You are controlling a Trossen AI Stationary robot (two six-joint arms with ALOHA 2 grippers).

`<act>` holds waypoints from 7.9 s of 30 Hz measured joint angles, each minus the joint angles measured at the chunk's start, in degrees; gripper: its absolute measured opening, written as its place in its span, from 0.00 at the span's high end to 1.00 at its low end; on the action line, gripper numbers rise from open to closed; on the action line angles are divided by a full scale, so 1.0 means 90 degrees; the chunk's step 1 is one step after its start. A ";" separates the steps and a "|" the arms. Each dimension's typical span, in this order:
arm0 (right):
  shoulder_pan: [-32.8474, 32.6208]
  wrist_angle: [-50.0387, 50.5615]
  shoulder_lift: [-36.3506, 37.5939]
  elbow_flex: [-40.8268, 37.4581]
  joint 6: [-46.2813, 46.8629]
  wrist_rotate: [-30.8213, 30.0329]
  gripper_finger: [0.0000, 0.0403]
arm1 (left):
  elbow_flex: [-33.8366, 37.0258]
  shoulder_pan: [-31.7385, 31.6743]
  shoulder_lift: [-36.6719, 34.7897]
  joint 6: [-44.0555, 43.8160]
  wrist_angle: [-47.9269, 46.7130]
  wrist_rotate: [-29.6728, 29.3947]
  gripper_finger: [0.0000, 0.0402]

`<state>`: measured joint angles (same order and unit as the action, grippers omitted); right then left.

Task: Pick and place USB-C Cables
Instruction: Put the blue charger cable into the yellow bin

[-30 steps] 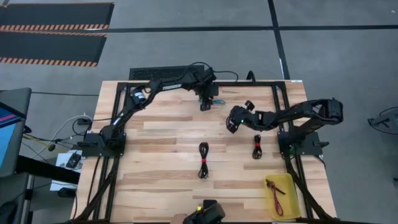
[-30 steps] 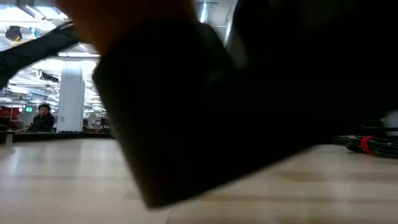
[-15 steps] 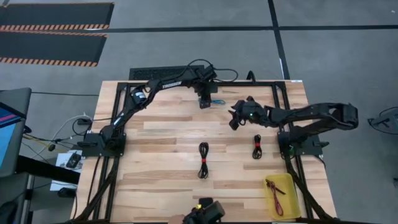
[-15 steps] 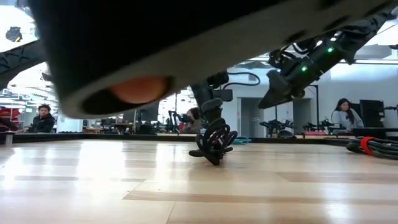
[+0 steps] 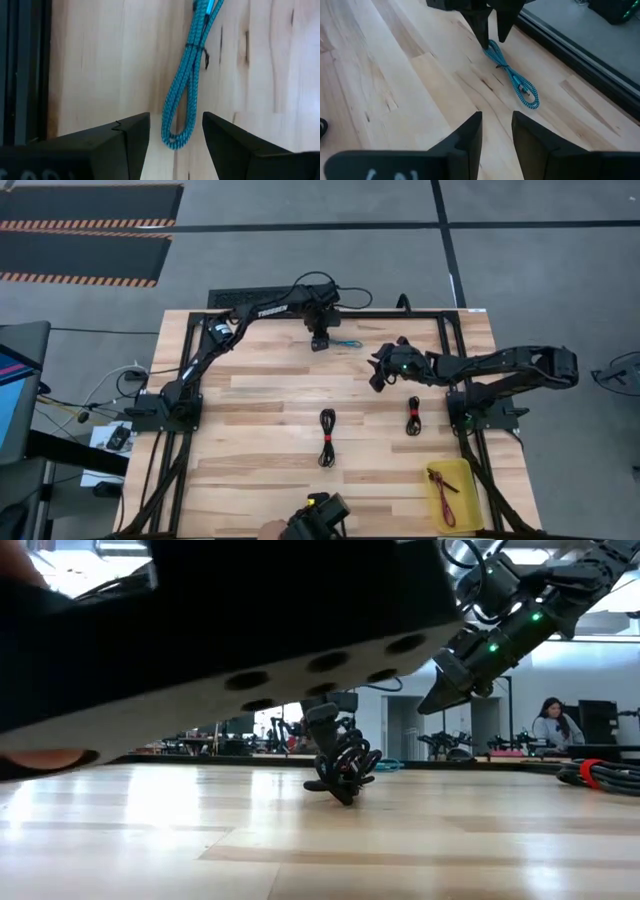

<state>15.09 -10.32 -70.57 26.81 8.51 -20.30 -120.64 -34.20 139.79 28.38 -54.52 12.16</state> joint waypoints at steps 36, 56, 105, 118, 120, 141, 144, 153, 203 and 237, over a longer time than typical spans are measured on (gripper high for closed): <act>-0.0175 0.0002 0.0015 0.0000 0.0002 0.0100 0.71 | 0.0066 -0.0128 -0.0022 0.0582 -0.2053 0.0008 1.00; -0.0306 0.0119 0.0015 0.0000 0.0002 0.0114 0.71 | 0.0044 0.0182 -0.0432 -0.0126 -0.1447 -0.0411 0.82; -0.1885 0.2868 0.1069 0.0646 0.2128 -0.0219 0.71 | 0.1171 0.1351 -0.1764 -0.1516 -0.0825 -0.1677 1.00; -0.5028 0.4739 0.2046 0.0631 0.4874 -0.3236 0.71 | 0.1493 0.3578 -0.2256 -0.1969 0.1438 -0.1195 1.00; -0.5575 0.4986 0.2147 0.0631 0.5204 -0.3692 0.71 | 0.1991 0.3808 -0.2249 -0.1945 0.2449 -0.0896 1.00; -0.7370 0.0568 0.1545 -0.1054 0.4853 -0.5680 0.47 | 0.6426 0.4365 -0.2324 -0.4082 1.2710 -0.0878 1.00; -0.7023 -0.0546 0.1543 -0.1054 0.3628 -0.5162 0.43 | 0.6489 0.4480 -0.2322 -0.4122 1.2682 -0.1203 1.00; -0.5977 -0.2532 0.1543 -0.1052 0.1524 -0.3164 0.44 | 0.6484 0.4773 -0.2297 -0.3849 1.2404 -0.1613 1.00; -0.6431 0.7479 0.1977 0.2987 0.7909 0.0371 0.97 | 0.6477 0.4524 -0.2635 -0.3726 1.0318 -0.0725 0.65; -0.9166 0.6995 -0.0684 0.2477 1.3192 0.1717 0.59 | 0.6477 0.4211 -0.2635 -0.3441 0.9952 -0.0393 0.65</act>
<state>-67.40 52.63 -76.72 49.10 127.24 -4.84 -62.35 3.69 116.07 -2.59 35.06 8.62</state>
